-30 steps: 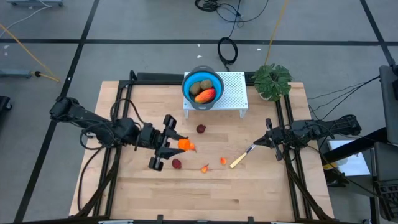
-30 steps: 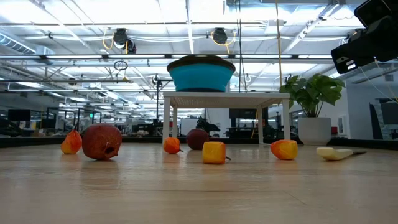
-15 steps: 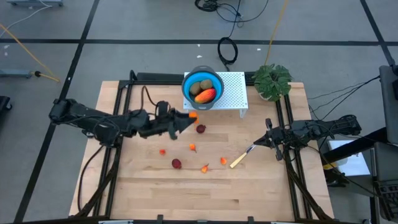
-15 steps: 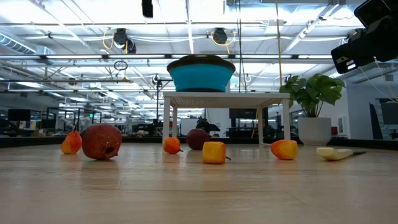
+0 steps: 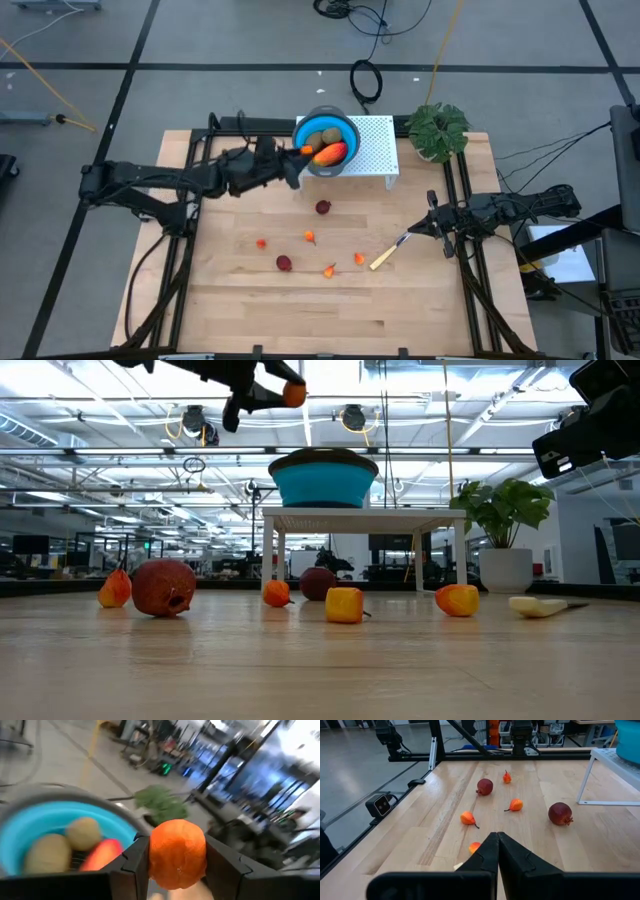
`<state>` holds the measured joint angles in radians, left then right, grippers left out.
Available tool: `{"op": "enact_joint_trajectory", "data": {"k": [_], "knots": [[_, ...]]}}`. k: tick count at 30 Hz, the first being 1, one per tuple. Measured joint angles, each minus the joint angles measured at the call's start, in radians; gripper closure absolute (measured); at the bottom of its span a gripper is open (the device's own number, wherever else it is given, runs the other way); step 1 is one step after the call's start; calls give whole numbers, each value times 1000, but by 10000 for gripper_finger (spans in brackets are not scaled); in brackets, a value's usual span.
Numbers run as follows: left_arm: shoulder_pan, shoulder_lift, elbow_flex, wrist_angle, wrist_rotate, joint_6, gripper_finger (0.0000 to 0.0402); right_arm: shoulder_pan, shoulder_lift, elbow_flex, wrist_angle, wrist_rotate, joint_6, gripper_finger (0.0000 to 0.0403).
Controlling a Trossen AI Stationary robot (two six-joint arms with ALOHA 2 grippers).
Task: Pick & Place Fruit
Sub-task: Put the orange into the blue strainer bowl on the shelf
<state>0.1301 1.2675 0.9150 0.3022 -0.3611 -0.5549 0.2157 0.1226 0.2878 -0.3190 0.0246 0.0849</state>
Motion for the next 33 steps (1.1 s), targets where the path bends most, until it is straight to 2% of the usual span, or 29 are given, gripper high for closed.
{"op": "enact_joint_trajectory", "data": {"k": [5, 10, 16, 23, 28, 33], "knots": [[86, 27, 172, -305, 23, 80, 254, 0, 0, 0, 0, 2, 0, 403], [163, 92, 340, -502, 59, 157, 254, 0, 0, 0, 0, 4, 0, 403], [237, 206, 499, -617, 140, 237, 254, 0, 0, 0, -1, 5, 0, 403], [283, 344, 631, -712, 223, 289, 254, 0, 0, 0, -1, 6, 0, 403], [288, 383, 669, -788, 228, 291, 254, 0, 0, 0, -1, 6, 0, 403], [287, 383, 671, -793, 228, 291, 254, 0, 0, 0, -1, 5, 0, 403]]}}
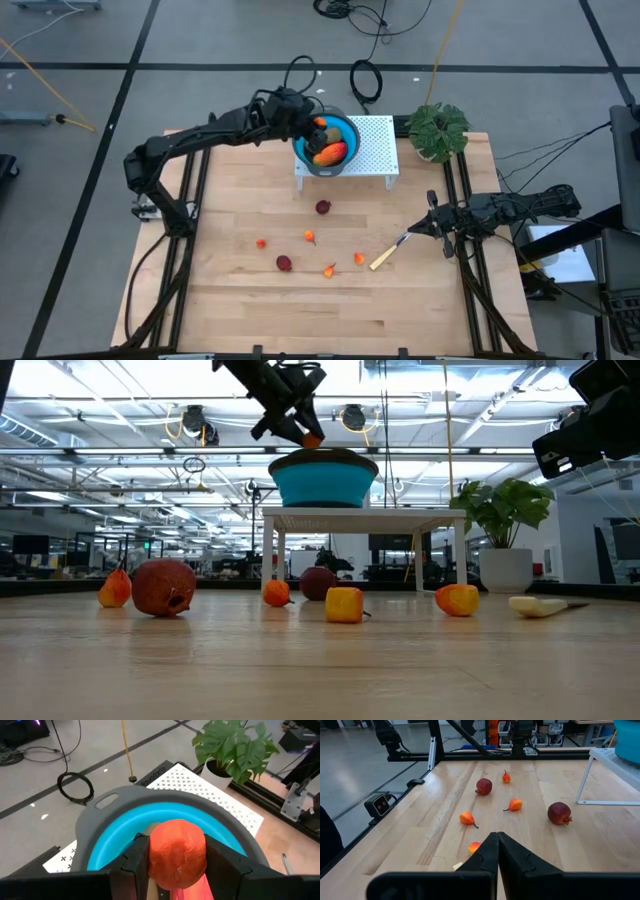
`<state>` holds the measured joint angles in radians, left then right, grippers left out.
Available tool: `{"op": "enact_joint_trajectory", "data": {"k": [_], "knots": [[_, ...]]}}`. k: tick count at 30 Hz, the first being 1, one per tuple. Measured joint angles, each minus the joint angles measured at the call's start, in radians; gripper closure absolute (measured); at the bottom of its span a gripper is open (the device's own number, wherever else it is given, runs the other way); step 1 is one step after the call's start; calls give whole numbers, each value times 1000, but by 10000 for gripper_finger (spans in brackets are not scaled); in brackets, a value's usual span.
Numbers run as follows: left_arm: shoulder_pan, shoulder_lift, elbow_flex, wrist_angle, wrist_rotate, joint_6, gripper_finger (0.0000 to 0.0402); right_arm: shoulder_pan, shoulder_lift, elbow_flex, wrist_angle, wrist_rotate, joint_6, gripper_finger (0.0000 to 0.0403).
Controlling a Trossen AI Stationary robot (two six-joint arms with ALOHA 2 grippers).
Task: Pick & Place Fruit
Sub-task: Put the orange into the blue strainer bowl on the shelf
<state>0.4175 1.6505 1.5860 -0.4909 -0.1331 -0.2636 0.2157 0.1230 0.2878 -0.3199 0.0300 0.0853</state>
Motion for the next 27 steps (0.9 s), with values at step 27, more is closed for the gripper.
{"op": "enact_joint_trajectory", "data": {"k": [27], "knots": [[-8, 0, -10, -120, 3, -7, 254, 0, 0, 0, 1, -5, 1, 403]]}}
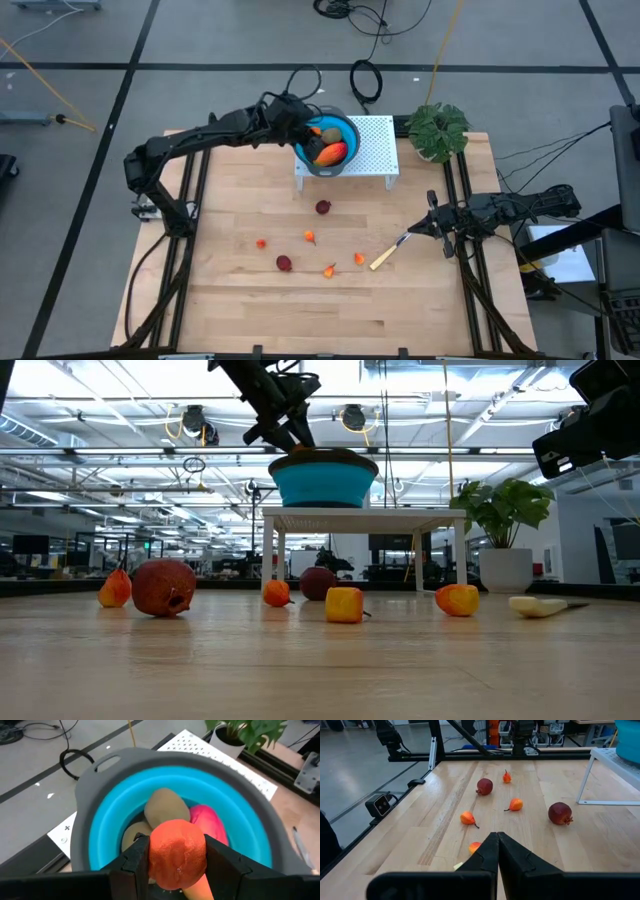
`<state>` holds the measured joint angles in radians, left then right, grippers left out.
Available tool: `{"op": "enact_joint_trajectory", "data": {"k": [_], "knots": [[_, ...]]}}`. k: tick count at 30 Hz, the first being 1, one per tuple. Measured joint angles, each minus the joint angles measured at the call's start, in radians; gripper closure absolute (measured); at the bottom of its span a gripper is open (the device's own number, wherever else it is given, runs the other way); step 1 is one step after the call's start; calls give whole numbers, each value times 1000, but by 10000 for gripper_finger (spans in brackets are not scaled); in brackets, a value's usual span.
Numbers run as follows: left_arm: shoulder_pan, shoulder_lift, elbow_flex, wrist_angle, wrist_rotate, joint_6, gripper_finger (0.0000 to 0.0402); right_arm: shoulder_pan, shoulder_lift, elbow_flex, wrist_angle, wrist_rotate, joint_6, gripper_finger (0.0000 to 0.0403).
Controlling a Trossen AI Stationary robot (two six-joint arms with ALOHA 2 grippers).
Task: Pick & Place Fruit
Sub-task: Put the orange into the blue strainer bowl on the shelf
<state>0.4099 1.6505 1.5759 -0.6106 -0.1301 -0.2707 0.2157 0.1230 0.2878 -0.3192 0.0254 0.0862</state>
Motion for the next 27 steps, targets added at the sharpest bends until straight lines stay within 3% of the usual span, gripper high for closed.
{"op": "enact_joint_trajectory", "data": {"k": [27], "knots": [[-14, 34, -30, 15, -29, 1, 254, 0, 0, 0, 1, 0, 7, 403]]}}
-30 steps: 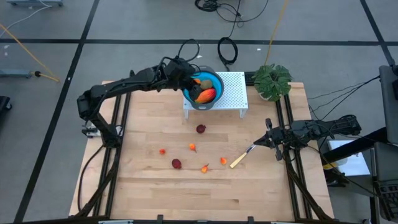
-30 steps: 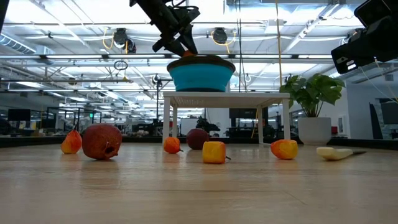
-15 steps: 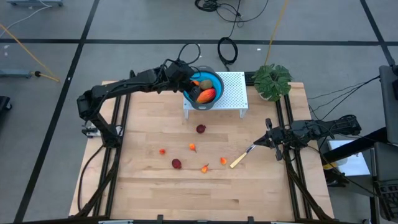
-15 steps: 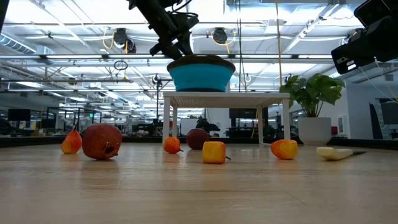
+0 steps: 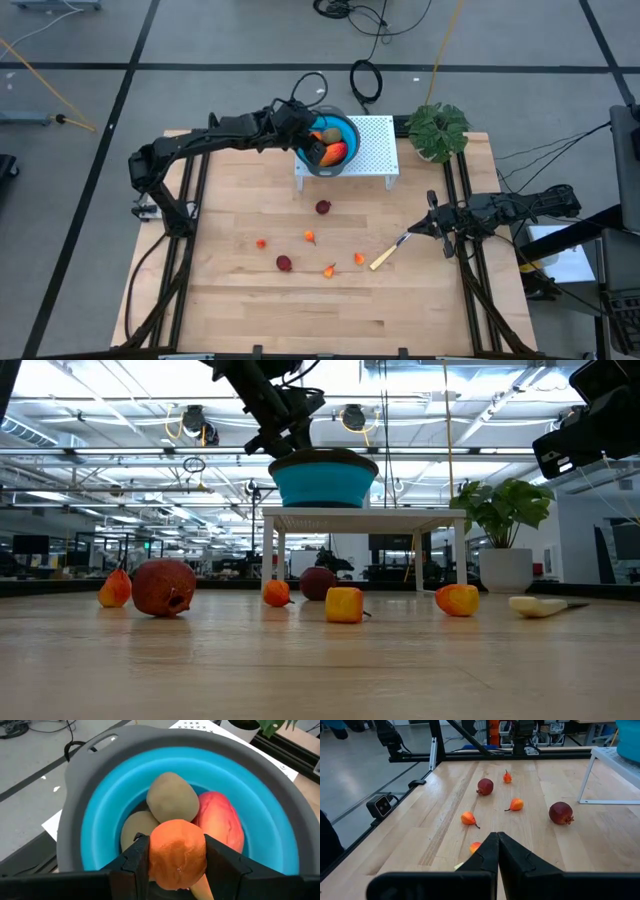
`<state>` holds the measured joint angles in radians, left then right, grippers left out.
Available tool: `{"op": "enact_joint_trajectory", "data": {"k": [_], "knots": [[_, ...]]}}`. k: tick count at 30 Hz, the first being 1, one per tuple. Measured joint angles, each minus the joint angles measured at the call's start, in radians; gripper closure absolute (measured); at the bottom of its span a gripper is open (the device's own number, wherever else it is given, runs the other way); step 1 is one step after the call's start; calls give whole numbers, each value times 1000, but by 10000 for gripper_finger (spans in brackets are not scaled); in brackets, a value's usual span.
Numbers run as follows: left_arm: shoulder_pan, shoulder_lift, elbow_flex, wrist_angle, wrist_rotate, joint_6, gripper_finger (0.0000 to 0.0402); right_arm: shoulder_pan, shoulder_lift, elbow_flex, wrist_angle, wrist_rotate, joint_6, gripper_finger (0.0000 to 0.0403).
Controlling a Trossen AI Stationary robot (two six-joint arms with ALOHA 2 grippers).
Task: Pick & Place Fruit
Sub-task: Put the orange into the blue strainer bowl on the shelf
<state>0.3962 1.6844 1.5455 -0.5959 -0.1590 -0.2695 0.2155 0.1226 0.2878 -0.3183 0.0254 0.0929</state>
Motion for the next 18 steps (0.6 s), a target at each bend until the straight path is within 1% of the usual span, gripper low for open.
{"op": "enact_joint_trajectory", "data": {"k": [18], "knots": [[1, 39, -1, -6, 2, 33, 250, 0, 0, 0, 0, 3, 0, 403]]}}
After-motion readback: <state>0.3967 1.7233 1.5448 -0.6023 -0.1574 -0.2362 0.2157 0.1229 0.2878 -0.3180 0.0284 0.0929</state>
